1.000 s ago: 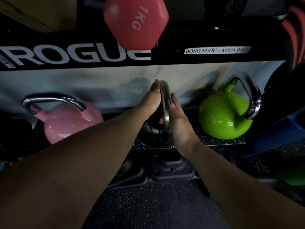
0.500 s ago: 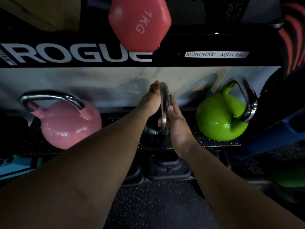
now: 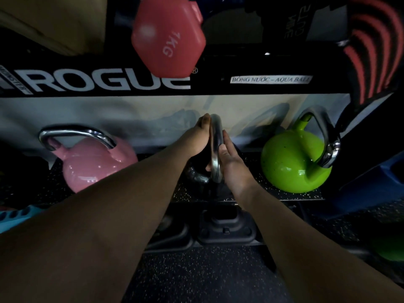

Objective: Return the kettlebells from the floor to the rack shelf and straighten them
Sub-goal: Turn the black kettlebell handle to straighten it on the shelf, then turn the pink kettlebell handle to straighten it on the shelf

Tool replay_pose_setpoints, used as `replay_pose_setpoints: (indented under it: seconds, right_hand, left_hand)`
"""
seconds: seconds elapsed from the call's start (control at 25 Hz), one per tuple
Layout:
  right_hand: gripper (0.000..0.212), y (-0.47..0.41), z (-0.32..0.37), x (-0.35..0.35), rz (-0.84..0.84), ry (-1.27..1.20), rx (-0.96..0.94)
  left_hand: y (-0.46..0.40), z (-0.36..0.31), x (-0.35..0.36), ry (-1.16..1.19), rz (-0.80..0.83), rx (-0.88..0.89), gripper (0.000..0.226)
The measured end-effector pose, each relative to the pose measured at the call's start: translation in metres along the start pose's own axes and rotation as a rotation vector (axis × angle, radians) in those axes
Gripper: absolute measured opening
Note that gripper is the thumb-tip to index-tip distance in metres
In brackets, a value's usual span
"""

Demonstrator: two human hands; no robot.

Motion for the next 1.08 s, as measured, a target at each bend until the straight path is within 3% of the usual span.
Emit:
replay_pose_setpoints:
  seconds: [0.08, 0.2, 0.32, 0.4, 0.56, 0.68, 0.84, 0.96, 1.08]
  right_hand:
    - [0.047, 0.001, 0.001, -0.003, 0.019, 0.049, 0.020]
    - [0.046, -0.003, 0.020, -0.005, -0.040, 0.180, -0.004]
    - [0.056, 0.004, 0.052, -0.006, -0.358, 0.701, -0.141]
    - [0.060, 0.016, 0.079, 0.026, -0.472, 0.929, -0.315]
    - [0.058, 0.014, 0.092, 0.125, -0.382, 0.949, -0.374]
    - [0.054, -0.002, 0.085, 0.196, -0.282, 0.916, -0.284]
    - [0.060, -0.021, 0.072, 0.276, -0.214, 0.897, -0.253]
    - [0.063, -0.030, 0.066, 0.301, -0.186, 0.870, -0.218]
    - [0.052, -0.036, 0.060, 0.310, -0.198, 0.743, -0.212]
  left_hand:
    - [0.001, -0.008, -0.013, -0.189, -0.014, 0.049, 0.053]
    - [0.003, -0.016, -0.028, -0.480, -0.007, 0.216, 0.051]
    - [0.011, -0.020, -0.046, -0.708, 0.038, 0.354, 0.053]
    - [0.021, -0.012, -0.071, -0.845, 0.007, 0.445, 0.052]
    - [0.044, 0.043, -0.157, -1.025, -0.188, 0.468, 0.051]
    - [0.064, 0.096, -0.236, -0.971, -0.398, 0.426, 0.058]
    - [0.086, 0.164, -0.304, -0.664, -0.406, 0.243, 0.064]
    - [0.108, 0.190, -0.304, -0.356, -0.428, 0.191, 0.073]
    - [0.122, 0.209, -0.282, 0.025, -0.475, 0.098, 0.087]
Point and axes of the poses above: each hand's wrist, its own y-axis away from the middle knuckle, its own x-axis out of the palm, z = x × y, the point moved 7 cm from there along -y, towards the middle knuckle, and after that the axes turned 12 degrees about x, right-handed, at the moved point
